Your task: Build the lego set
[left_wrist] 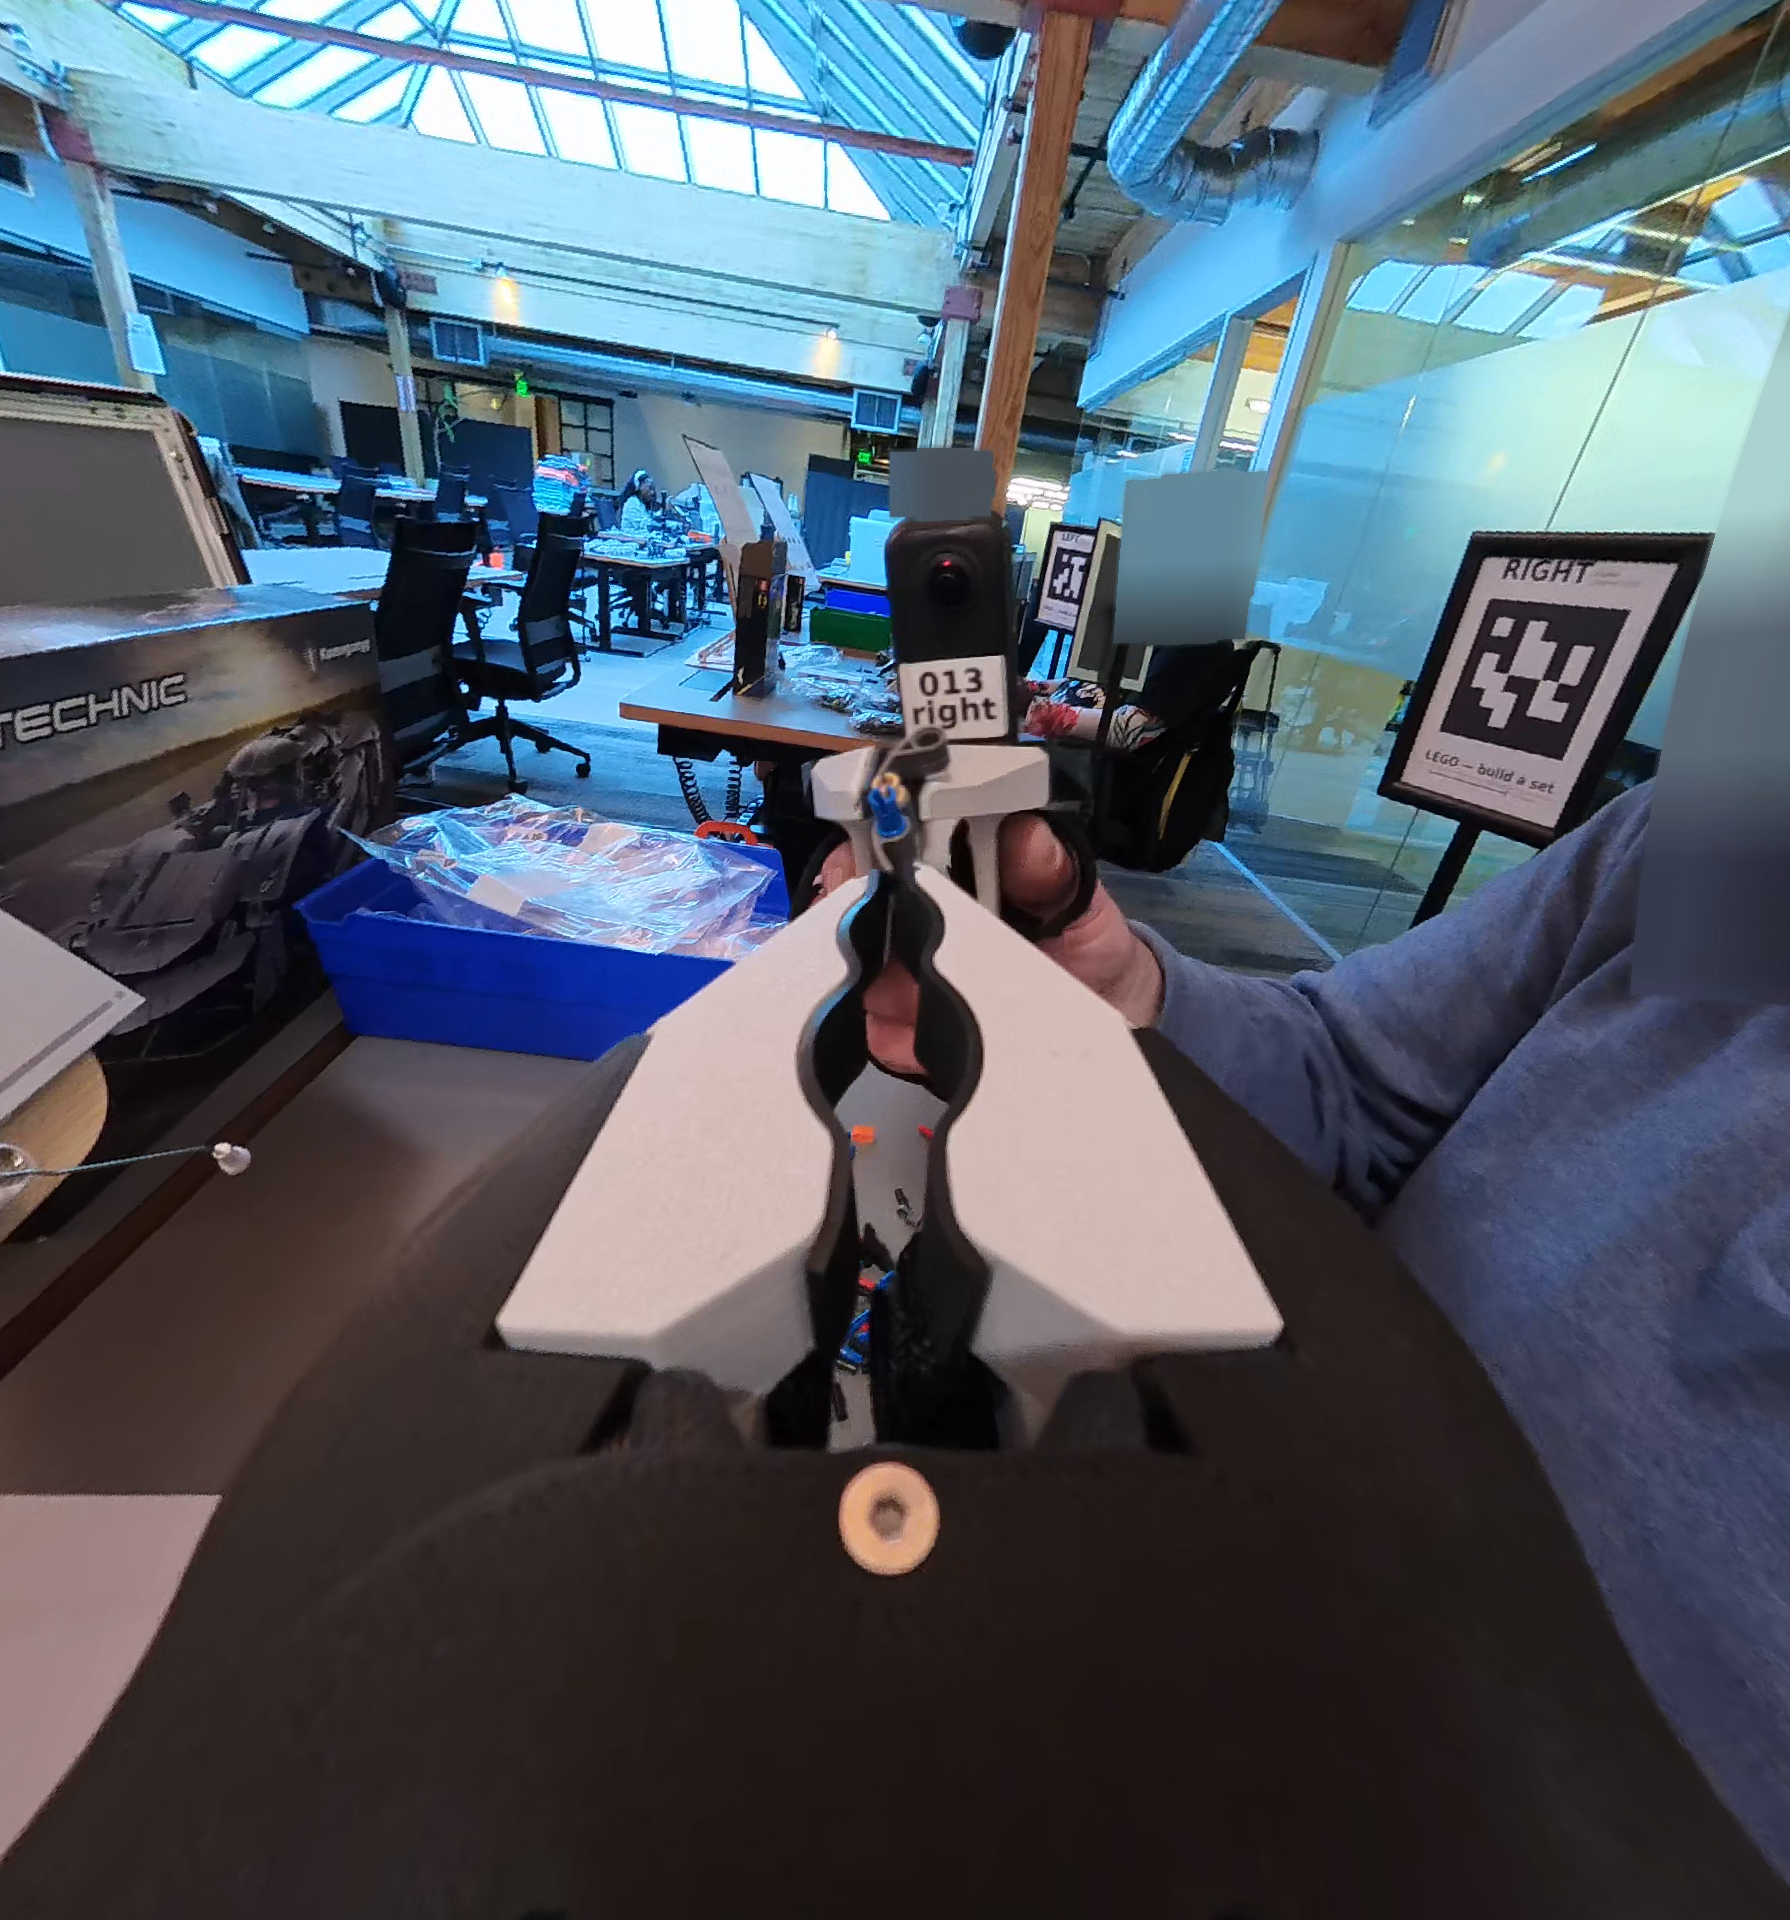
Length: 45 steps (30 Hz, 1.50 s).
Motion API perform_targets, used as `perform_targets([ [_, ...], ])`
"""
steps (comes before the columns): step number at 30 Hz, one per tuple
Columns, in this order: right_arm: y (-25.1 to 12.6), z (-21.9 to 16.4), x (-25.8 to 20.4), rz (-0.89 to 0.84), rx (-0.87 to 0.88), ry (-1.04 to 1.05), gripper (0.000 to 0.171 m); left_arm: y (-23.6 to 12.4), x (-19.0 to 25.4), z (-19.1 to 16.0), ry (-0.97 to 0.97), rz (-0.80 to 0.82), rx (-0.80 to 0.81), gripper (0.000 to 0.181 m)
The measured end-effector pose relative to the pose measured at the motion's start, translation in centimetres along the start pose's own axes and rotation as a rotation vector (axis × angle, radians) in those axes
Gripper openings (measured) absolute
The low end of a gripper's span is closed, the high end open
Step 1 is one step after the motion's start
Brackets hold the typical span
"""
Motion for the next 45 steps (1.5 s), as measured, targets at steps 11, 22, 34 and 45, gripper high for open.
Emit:
perform_targets([
  [11,-0.1,-0.1,-0.6,0.040,-0.020,-0.018,0.002,0.3,0.5,-0.6,0.020,-0.005,-0.078,0.000],
  [22,-0.5,0.4,0.3,-0.041,0.024,-0.048,0.000,1.3,0.5,-0.6,-0.002,-0.023,-0.040,0.022],
  [34,-0.2,-0.2,-0.1,-0.049,0.030,-0.123,0.000,1.8,0.3,-0.9,-0.010,-0.019,-0.006,0.006],
  [45,-0.3,-0.3,-0.2,0.014,-0.030,-0.066,0.013,1.5,0.2,-1.0,0.001,-0.013,-0.037,0.005],
])
Point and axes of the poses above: each gripper's, where its closed fingertips meet, y out along the fingers, z out of its top, x = y × z across the jaws, the point moved 1 cm from there along -y, back along the fingers, and after that the axes turned 13 degrees about -z, right-handed, at the moved point
